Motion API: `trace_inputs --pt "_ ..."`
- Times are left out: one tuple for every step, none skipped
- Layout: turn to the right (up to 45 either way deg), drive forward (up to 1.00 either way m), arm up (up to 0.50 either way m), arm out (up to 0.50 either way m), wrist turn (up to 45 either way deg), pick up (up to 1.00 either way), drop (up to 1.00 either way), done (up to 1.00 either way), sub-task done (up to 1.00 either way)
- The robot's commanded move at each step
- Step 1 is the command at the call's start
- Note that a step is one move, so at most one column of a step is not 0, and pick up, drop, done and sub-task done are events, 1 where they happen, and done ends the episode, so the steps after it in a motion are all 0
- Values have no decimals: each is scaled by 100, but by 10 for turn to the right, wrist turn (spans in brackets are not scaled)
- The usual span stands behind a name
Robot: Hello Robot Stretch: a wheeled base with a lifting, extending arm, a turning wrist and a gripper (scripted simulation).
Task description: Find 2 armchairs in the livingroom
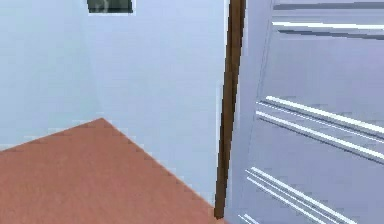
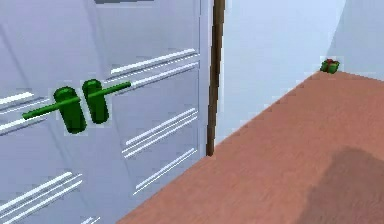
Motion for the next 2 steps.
trace_inputs --pt "-450 0 0 0 0 0 0 0 0" --pt "-450 0 0 0 0 0 0 0 0"
